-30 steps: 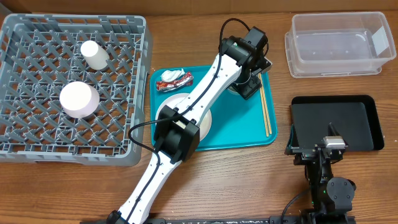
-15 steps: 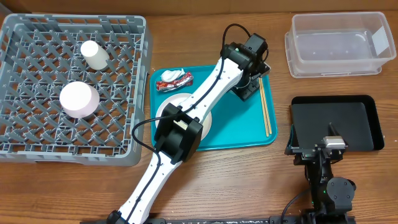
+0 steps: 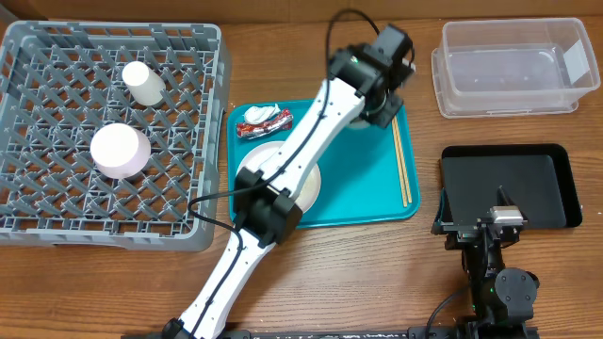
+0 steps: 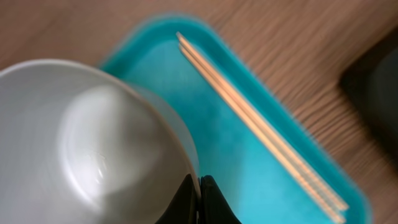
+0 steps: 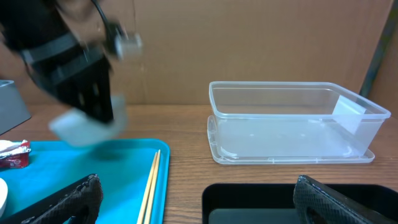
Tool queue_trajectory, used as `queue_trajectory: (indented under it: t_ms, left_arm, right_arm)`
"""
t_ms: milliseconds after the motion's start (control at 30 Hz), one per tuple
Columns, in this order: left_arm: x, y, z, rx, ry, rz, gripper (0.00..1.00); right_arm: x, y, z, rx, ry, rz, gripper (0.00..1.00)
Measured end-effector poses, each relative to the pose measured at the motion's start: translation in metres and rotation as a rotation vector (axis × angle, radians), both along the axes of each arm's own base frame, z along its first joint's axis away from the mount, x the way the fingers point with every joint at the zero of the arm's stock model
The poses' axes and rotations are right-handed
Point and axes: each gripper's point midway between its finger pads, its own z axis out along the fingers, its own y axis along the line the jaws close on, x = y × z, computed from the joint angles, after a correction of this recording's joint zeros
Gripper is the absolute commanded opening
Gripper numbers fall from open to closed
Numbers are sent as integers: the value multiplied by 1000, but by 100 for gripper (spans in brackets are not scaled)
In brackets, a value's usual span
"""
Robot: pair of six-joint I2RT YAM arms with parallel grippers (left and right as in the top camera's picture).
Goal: Sort waste into correct bins and load items into the dishwasher
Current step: 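Lift the small white bowl and carry it over the dish rack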
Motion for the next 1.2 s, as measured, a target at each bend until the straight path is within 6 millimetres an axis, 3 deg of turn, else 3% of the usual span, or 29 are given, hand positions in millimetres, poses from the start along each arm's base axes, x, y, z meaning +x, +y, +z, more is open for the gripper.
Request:
queue_trajectory:
  t_ms: [100, 167, 267, 400, 433, 533, 600, 700, 1000, 1100, 1200]
  left_arm:
    - [14, 14, 46, -87, -55, 101, 4]
    - [25, 36, 71, -139, -72, 201, 4]
    - [39, 89, 100, -185, -59, 384, 4]
    - [52, 197, 129, -213, -18, 690, 4]
    - [53, 235, 135, -219, -11, 781, 4]
    - [56, 311, 147, -258, -9, 940, 4]
    - [57, 358, 151, -304, -2, 1022, 4]
    - [54, 411, 154, -388, 20, 1105, 4]
    - [27, 520, 166, -562, 4, 1201, 4]
    - [20, 538, 161, -566, 7, 1207, 4]
    - [26, 541, 154, -600, 11, 1131, 4]
  right_arm:
    - [0, 0, 0, 0, 0, 0, 100]
    - [0, 0, 0, 0, 0, 0, 100]
    - [0, 0, 0, 0, 0, 0, 100]
    - [0, 0, 0, 0, 0, 0, 100]
    - [0, 0, 0, 0, 0, 0, 100]
    - [0, 0, 0, 0, 0, 0, 100]
    - [0, 0, 0, 0, 0, 0, 100]
    - [0, 0, 0, 1, 0, 0, 100]
    - [0, 0, 0, 0, 0, 0, 100]
    - [0, 0, 0, 0, 0, 0, 100]
    - [0, 0, 0, 0, 0, 0, 100]
